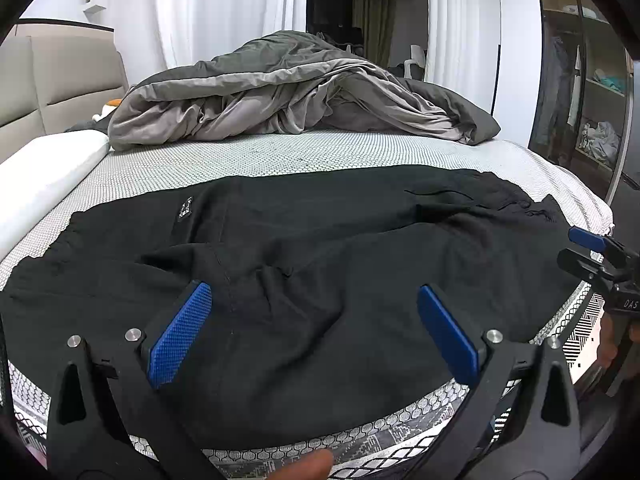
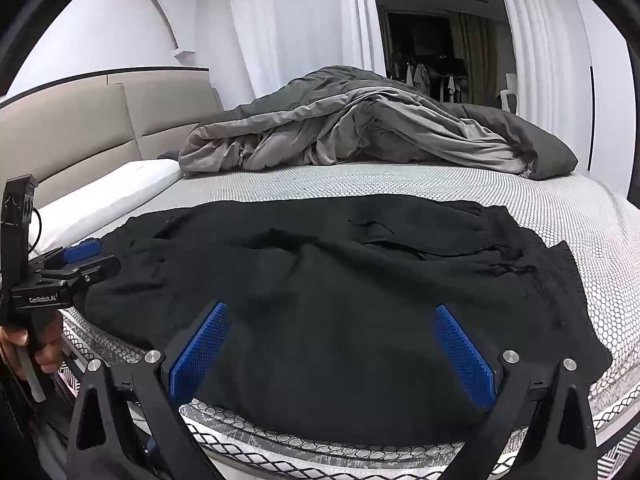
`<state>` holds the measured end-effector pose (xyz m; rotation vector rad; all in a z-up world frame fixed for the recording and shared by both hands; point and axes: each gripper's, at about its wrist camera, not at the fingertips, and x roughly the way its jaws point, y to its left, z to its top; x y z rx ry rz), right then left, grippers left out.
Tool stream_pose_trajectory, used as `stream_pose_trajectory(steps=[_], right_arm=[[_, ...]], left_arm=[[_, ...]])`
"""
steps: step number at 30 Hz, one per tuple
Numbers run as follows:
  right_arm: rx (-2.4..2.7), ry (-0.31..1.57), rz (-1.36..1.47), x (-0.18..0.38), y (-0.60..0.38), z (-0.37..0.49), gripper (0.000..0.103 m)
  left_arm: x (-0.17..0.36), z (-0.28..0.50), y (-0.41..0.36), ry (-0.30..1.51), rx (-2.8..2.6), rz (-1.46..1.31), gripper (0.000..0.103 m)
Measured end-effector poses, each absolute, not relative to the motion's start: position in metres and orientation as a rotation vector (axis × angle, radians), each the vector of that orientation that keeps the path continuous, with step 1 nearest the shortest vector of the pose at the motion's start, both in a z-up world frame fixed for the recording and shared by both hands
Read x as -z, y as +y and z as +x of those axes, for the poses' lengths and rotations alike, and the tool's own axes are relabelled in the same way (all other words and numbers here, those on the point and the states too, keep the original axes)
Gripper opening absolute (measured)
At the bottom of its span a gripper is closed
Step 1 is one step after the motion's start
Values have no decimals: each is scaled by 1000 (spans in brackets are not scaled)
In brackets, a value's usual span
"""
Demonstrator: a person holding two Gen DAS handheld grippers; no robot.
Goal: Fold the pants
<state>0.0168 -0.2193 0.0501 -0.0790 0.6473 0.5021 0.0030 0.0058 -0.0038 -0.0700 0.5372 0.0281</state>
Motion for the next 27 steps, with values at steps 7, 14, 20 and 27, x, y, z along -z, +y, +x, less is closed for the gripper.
stream_pose_trajectory(steps=[7, 14, 20, 27], right_arm=[[-496, 641, -80, -51, -219, 16, 103], [-498, 647, -89, -49, -219, 15, 103], [-500, 651, -95, -49, -217, 16, 103], [-500, 651, -104, -48, -215, 15, 103]], left_arm=[[2, 3, 6, 541, -28, -69, 102], [3, 2, 10, 549, -41, -56, 102], [4, 2, 11, 546, -49, -63, 102], [4, 2, 9, 542, -45, -54, 102]])
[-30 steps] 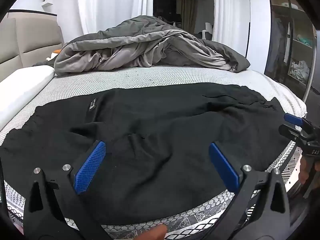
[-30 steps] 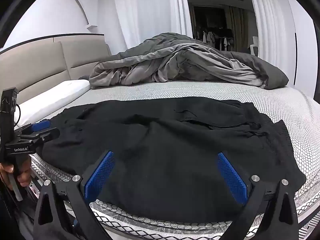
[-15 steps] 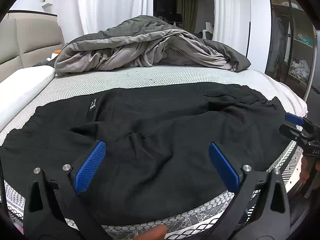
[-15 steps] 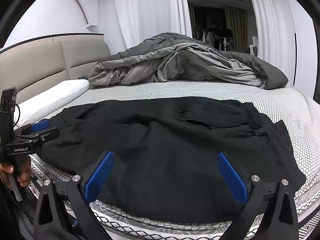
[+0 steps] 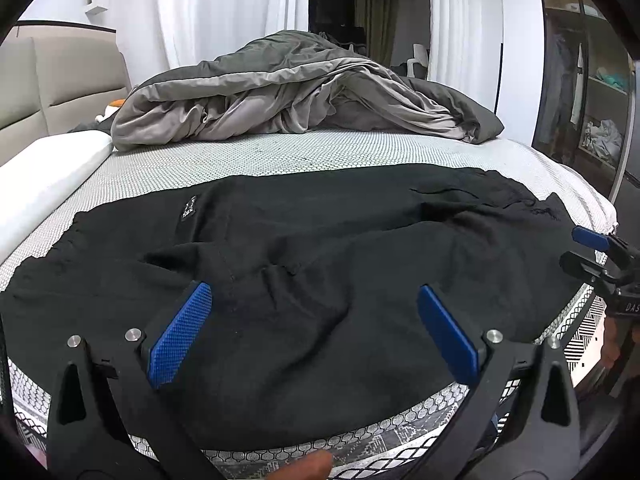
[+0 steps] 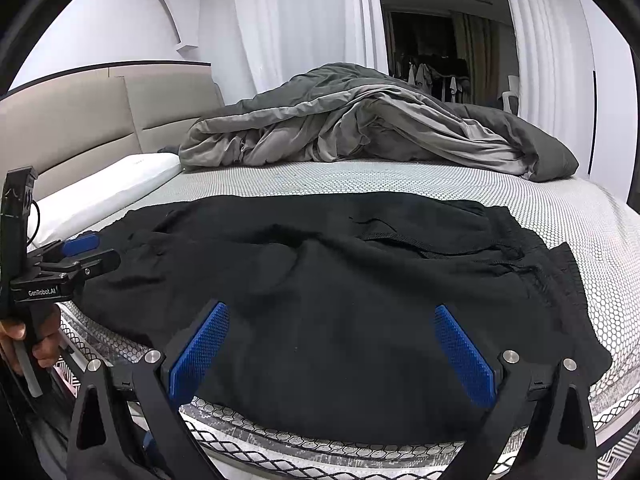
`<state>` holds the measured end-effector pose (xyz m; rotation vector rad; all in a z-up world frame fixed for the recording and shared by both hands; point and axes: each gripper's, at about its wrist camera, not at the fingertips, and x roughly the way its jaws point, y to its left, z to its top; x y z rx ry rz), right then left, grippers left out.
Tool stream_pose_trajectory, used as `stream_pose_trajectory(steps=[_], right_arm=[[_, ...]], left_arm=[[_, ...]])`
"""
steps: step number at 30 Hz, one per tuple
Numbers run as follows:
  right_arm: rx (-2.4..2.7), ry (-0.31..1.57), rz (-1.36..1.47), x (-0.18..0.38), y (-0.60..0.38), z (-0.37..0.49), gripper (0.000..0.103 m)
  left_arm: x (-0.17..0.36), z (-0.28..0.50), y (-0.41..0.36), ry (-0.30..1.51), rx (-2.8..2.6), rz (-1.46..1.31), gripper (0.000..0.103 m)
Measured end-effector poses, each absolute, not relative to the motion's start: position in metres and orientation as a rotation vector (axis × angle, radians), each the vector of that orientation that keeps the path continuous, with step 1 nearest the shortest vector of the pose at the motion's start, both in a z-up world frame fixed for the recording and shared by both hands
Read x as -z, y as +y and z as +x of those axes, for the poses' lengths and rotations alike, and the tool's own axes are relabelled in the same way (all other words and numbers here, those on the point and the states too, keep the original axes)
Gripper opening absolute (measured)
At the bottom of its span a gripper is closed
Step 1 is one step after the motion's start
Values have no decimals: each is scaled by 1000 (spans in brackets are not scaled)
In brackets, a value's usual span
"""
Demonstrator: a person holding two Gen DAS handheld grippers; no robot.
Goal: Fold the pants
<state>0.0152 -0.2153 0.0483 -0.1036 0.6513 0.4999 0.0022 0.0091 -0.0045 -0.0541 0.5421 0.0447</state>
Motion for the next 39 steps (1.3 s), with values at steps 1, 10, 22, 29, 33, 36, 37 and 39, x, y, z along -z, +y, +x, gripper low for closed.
stream_pose_trajectory(steps=[1, 10, 22, 29, 33, 36, 37, 39], right_arm=[[-498, 652, -104, -48, -215, 15, 103], [-498, 655, -107, -48, -214, 15, 103], [-501, 657, -108, -49, -214, 14, 103], [-506, 653, -120, -48, -212, 15, 103], [-505, 653, -121, -47, -212, 15, 103], [-507, 659, -119, -46, -211, 15, 103], [-510, 659, -120, -46, -211, 15, 103], [-516, 658, -124, -46, -209, 14, 103]], left_arm=[[5, 2, 9, 543, -47, -55, 102], [5, 3, 4, 548, -41, -46, 102], [4, -1, 1, 545, -37, -45, 102], [3, -1, 5, 547, -42, -56, 102], [3, 0, 6, 545, -40, -58, 102], [4, 2, 7, 552, -44, -56, 102], [4, 3, 7, 553, -42, -57, 102], [4, 4, 7, 554, -44, -54, 102]])
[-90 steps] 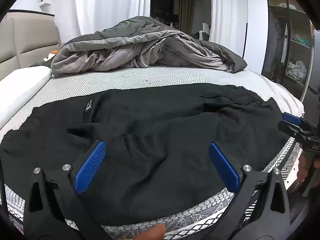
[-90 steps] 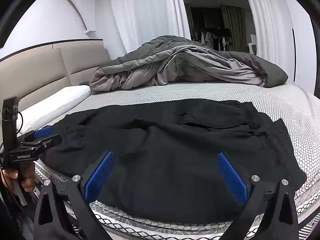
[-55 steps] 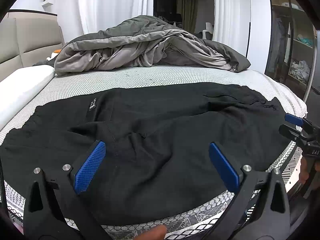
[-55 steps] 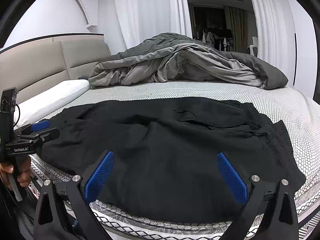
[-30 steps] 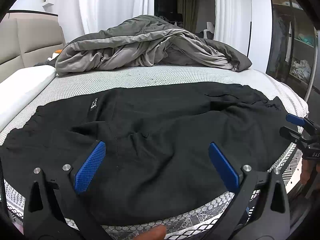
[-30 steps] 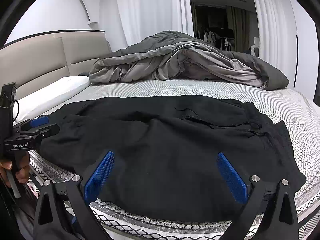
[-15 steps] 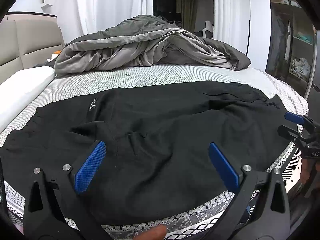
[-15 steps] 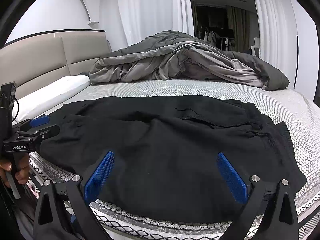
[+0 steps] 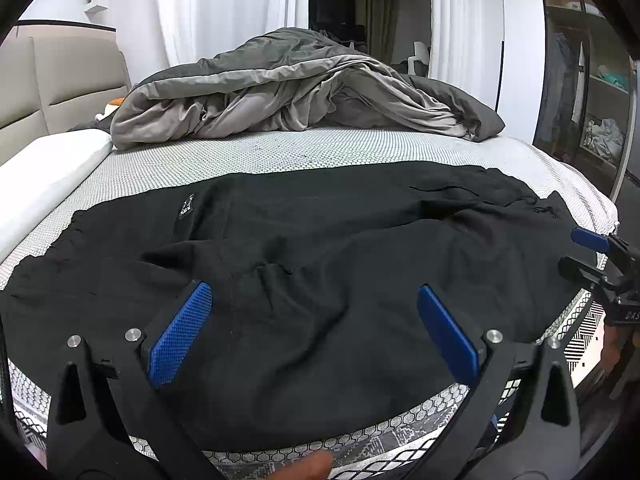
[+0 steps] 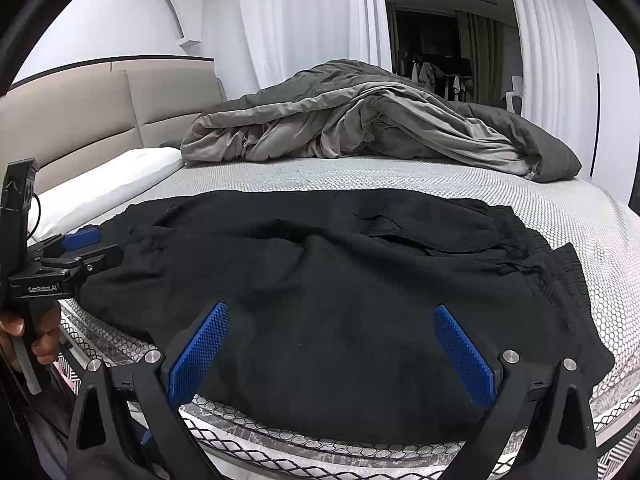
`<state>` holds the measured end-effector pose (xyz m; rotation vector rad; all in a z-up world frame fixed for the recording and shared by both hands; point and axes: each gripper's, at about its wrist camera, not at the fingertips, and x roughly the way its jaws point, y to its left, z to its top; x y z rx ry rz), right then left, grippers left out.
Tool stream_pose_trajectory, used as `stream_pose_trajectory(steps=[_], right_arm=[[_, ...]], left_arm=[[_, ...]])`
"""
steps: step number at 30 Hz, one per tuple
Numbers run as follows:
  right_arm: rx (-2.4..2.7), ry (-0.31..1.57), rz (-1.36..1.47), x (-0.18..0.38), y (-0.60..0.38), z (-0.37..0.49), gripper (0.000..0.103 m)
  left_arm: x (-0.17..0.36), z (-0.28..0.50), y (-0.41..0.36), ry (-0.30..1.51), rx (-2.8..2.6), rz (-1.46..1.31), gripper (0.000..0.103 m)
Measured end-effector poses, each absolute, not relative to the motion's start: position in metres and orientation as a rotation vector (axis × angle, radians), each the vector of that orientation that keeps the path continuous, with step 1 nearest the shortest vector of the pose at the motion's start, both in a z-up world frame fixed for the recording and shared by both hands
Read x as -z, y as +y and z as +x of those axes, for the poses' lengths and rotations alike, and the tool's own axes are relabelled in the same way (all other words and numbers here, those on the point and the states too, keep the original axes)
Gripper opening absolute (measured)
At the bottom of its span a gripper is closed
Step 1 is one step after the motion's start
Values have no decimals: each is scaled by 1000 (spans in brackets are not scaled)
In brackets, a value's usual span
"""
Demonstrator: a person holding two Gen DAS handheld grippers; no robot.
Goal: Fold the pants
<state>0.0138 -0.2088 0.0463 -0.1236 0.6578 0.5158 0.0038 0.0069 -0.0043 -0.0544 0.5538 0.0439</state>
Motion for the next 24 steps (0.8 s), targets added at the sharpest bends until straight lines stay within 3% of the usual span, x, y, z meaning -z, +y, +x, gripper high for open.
stream_pose_trajectory(steps=[13, 24], right_arm=[[-536, 654, -147, -46, -203, 11, 103], [-546, 671, -89, -58, -231, 36, 103]], left_arm=[[5, 6, 9, 560, -54, -61, 102], [3, 8, 63, 569, -143, -193, 102]])
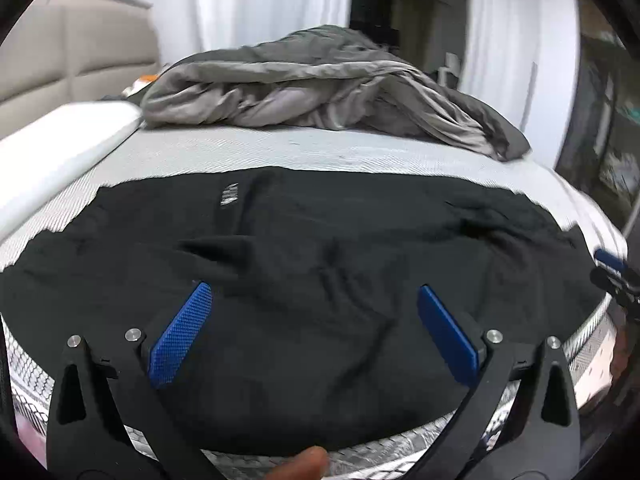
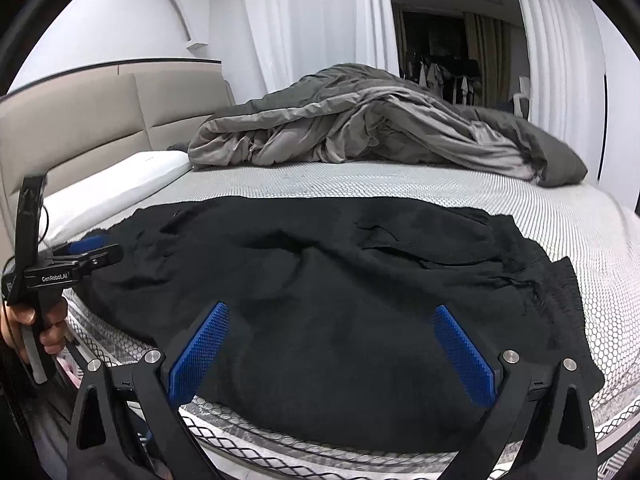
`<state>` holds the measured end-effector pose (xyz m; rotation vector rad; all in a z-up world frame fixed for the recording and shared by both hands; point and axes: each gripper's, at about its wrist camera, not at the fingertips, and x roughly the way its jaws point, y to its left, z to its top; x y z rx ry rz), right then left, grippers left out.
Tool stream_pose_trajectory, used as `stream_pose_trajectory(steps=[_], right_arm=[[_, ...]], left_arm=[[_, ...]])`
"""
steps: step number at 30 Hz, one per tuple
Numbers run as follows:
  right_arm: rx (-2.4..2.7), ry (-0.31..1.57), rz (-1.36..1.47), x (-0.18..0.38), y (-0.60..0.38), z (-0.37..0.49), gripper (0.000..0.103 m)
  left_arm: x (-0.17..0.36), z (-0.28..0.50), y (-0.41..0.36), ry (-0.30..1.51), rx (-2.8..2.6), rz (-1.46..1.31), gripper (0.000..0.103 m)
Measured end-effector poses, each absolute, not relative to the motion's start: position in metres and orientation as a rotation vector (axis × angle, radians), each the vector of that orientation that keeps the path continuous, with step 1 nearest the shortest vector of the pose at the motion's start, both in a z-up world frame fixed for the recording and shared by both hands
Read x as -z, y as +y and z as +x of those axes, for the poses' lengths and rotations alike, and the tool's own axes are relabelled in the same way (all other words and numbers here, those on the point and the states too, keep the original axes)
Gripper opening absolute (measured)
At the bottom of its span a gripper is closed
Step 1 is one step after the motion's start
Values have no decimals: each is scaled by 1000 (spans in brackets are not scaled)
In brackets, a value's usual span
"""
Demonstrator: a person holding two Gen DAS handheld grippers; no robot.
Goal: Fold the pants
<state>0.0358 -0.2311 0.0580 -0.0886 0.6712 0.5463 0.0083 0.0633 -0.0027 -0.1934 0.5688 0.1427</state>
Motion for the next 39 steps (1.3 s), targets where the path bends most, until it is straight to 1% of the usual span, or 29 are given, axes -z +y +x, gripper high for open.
stream_pose_trajectory(steps=[4, 10, 13, 14, 17, 21, 24, 27, 28, 29, 31, 32, 33, 34, 35, 36, 39], right_arm=[[-533, 744, -34, -58, -250, 62, 103], [-464, 771, -68, -67, -275, 94, 103], [-445, 824, -56, -67, -292, 126, 103], [-443, 851, -42, -67, -297, 141, 102], [-427, 939, 7, -64, -311, 188, 83], [-409, 1015, 94, -58, -327, 249, 83], [-365, 1073, 125, -41, -332, 296, 82], [-335, 1140, 140, -17, -334, 332, 75], [-348, 1173, 144, -7, -334, 343, 75], [-393, 1196, 166, 1, -334, 353, 71], [-436, 1205, 198, 6, -334, 363, 68], [-470, 1193, 221, 5, -334, 367, 61], [-493, 1174, 223, 1, -333, 369, 49], [-490, 1149, 201, -3, -331, 370, 40], [-455, 1137, 162, -6, -329, 373, 14], [-418, 1140, 128, -6, -327, 376, 7], [-346, 1172, 9, 1, -323, 389, 6]], left_arm=[[-1, 16, 100, 588, -189, -273, 102], [-17, 31, 128, 575, -256, -271, 102], [-28, 55, 134, 600, -259, -257, 102], [-31, 61, 134, 603, -257, -242, 102], [-34, 79, 126, 576, -236, -140, 102], [-17, 77, 128, 620, -224, -183, 102], [-11, 73, 129, 640, -263, -165, 102], [-12, 69, 130, 625, -288, -135, 102], [-10, 65, 131, 625, -297, -126, 102], [-9, 64, 133, 626, -308, -123, 102], [-8, 60, 141, 623, -329, -132, 102], [-7, 59, 146, 619, -338, -140, 102], [-7, 57, 151, 617, -353, -148, 102], [-6, 54, 157, 615, -366, -157, 102], [-6, 53, 165, 613, -384, -172, 102], [-5, 51, 171, 612, -399, -187, 102], [0, 49, 194, 614, -436, -256, 102]])
